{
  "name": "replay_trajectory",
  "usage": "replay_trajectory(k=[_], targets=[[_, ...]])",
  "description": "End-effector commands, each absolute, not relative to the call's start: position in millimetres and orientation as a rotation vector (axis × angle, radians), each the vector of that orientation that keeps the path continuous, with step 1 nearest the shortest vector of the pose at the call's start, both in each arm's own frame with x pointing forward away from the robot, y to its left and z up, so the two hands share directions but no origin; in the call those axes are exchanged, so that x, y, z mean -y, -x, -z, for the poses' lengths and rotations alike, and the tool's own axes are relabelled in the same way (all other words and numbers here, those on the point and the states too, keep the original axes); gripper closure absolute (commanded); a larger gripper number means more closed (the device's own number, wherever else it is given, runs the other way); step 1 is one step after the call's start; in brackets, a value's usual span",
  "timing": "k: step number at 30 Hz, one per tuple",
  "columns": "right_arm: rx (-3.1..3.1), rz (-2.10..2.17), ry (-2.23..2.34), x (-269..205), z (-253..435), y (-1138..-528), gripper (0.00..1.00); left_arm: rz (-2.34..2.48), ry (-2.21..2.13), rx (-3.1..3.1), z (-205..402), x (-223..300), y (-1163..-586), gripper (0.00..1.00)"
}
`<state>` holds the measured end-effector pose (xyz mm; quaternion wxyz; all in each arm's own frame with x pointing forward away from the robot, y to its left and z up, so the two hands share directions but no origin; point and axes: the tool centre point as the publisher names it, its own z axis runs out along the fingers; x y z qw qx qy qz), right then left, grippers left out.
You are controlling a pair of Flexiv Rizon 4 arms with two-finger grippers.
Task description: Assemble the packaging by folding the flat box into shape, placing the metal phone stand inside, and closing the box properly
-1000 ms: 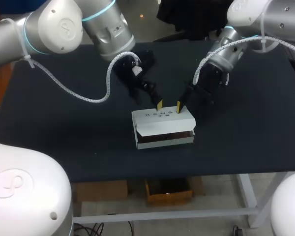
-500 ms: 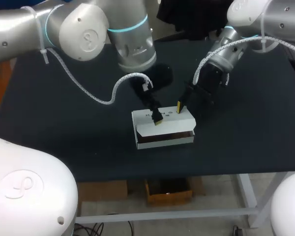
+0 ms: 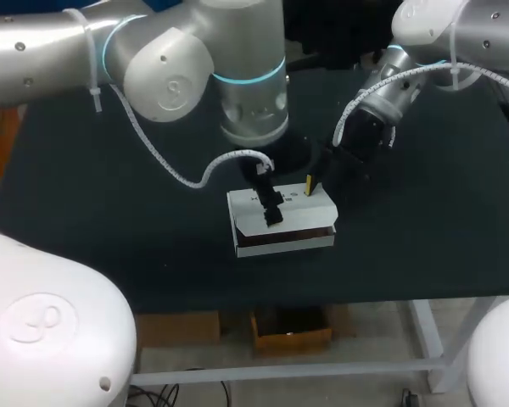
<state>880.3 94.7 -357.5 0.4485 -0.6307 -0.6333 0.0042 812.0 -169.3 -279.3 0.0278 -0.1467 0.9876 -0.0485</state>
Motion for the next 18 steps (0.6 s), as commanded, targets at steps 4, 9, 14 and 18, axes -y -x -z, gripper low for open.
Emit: replay_trajectory(k=[4, 9, 14, 18], targets=[[1.565, -0.015, 1.553, -95.3, 358.7, -882.3, 0.49, 0.147, 0.453, -3.049, 279.7, 169.5, -812.8, 0.00], [1.565, -0.015, 1.553, -95.3, 358.7, -882.3, 0.49, 0.147, 0.453, -3.049, 279.7, 169.5, -812.8, 0.00], [1.565, -0.015, 1.553, -95.3, 358.7, -882.3, 0.49, 0.087, 0.404, -3.048, 288.8, 169.2, -820.4, 0.00], [1.565, -0.015, 1.553, -95.3, 358.7, -882.3, 0.48, 0.071, 0.414, -3.052, 295.5, 169.3, -824.9, 0.00]])
